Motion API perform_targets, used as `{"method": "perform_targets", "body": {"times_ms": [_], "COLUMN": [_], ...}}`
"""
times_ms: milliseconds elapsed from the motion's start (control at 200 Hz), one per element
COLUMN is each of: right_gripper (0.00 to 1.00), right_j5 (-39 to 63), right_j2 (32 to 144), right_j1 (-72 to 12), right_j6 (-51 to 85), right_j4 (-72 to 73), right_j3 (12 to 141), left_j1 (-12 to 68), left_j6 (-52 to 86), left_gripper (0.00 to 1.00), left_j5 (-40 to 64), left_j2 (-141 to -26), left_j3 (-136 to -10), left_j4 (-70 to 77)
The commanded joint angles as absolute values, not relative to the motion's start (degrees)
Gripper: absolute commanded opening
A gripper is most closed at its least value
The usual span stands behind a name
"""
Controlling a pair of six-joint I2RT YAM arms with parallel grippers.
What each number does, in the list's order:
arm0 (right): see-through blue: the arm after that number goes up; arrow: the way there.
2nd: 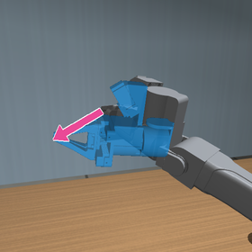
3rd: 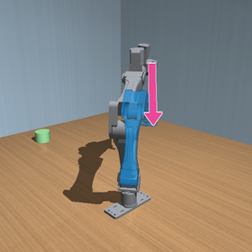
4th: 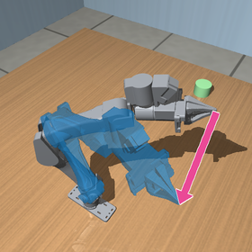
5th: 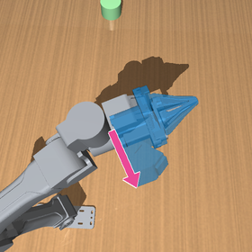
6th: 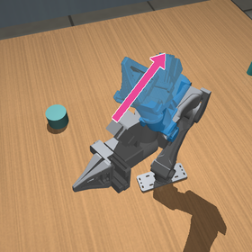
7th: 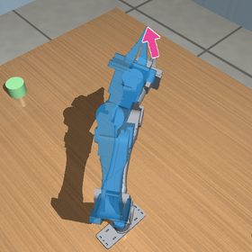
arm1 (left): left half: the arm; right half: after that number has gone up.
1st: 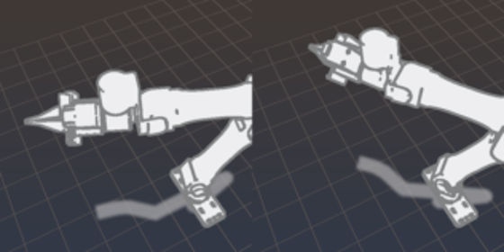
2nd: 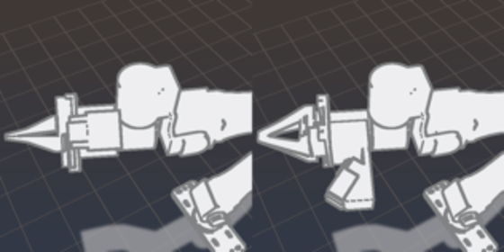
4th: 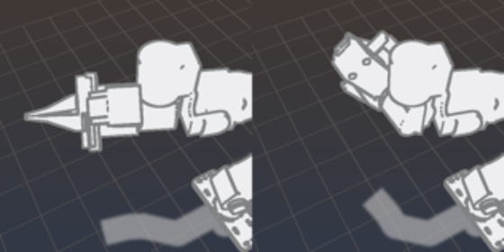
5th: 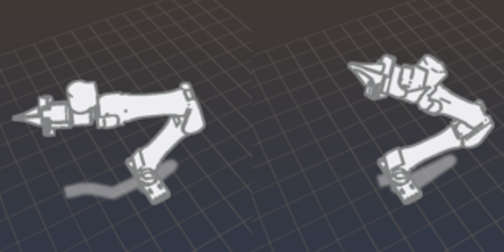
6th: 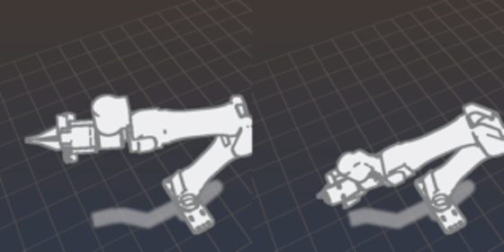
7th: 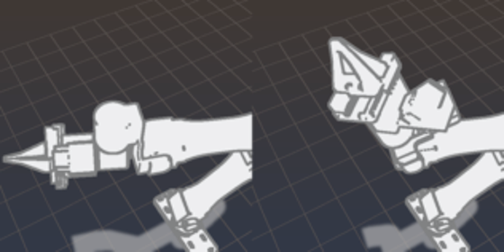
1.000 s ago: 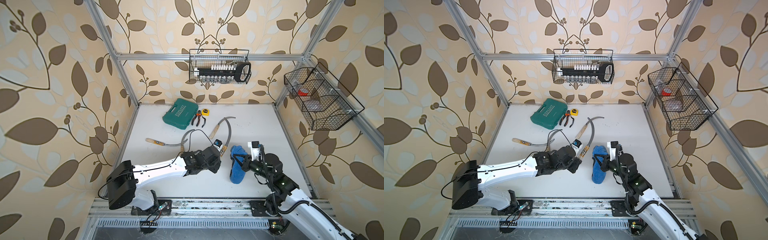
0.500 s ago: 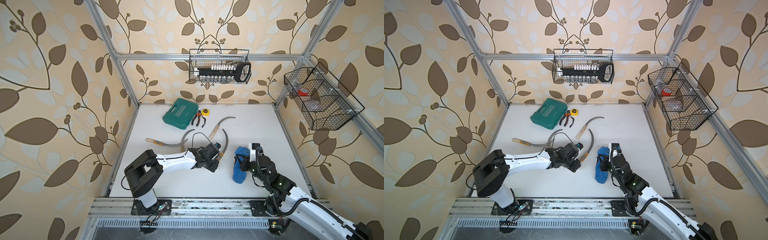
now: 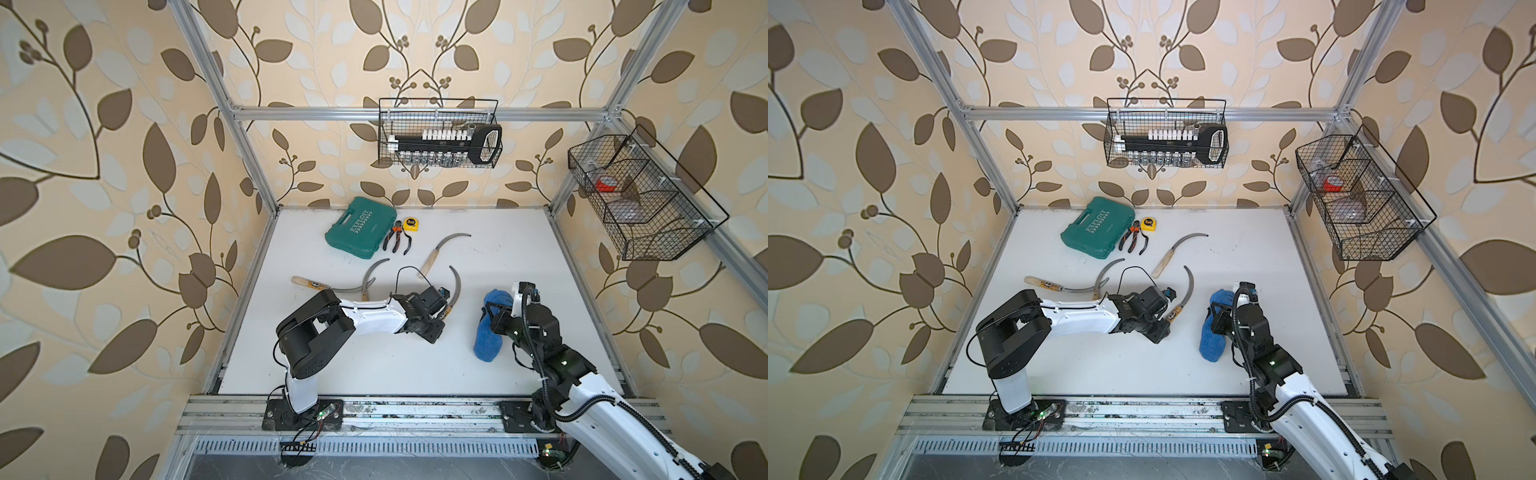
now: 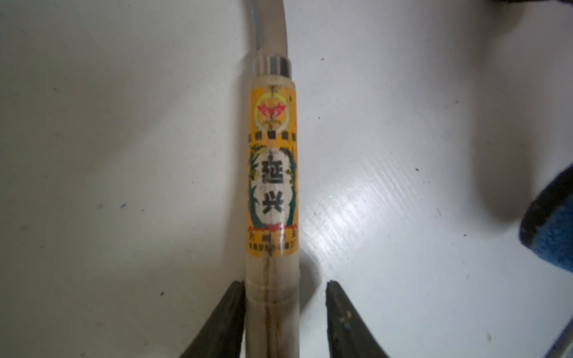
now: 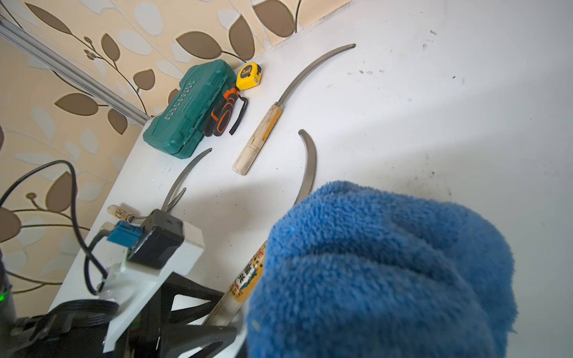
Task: Wipe small sickles with rags
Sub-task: Place the small sickle at the center of the board, then pick up the small sickle from the center of the board.
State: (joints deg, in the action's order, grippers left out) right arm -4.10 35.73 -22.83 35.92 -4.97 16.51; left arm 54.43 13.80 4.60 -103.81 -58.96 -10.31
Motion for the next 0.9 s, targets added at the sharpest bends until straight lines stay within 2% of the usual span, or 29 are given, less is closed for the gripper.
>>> {"method": "perform_targets", "body": {"times_ms": [0, 140, 525, 715, 795, 895], "right_gripper": [0.00, 0.00, 0.00, 0.00, 0.00, 0.00], "right_j5": [-2.29, -1.96, -1.67, -1.33, -1.08, -0.88], "right_j2": [35.95, 36.05, 37.11, 37.01, 36.83, 36.91], "right_j1": [-22.59, -22.62, -22.50, -22.50, -22.50, -22.50], "right_j6": [35.24, 35.33, 35.60, 35.60, 35.69, 35.68], "right_j4": [-4.00, -3.68, -2.73, -2.77, -2.75, -2.64], "right_j3": [18.15, 17.93, 17.40, 17.32, 17.24, 17.23], "left_j1": [55.27, 57.44, 64.71, 66.20, 66.25, 66.23], "left_j6": [13.25, 12.92, 17.13, 19.15, 18.37, 17.76], "left_gripper": [0.51, 0.52, 0.50, 0.37, 0.39, 0.47], "left_j5": [5.10, 1.92, -14.94, -20.16, -17.97, -16.86], "left_j2": [-101.07, -99.17, -94.98, -93.82, -92.63, -92.11], "left_j3": [-55.10, -50.92, -41.21, -37.45, -35.45, -34.68], "left_j4": [-8.52, -5.16, 3.20, 7.54, 10.81, 12.30]}}
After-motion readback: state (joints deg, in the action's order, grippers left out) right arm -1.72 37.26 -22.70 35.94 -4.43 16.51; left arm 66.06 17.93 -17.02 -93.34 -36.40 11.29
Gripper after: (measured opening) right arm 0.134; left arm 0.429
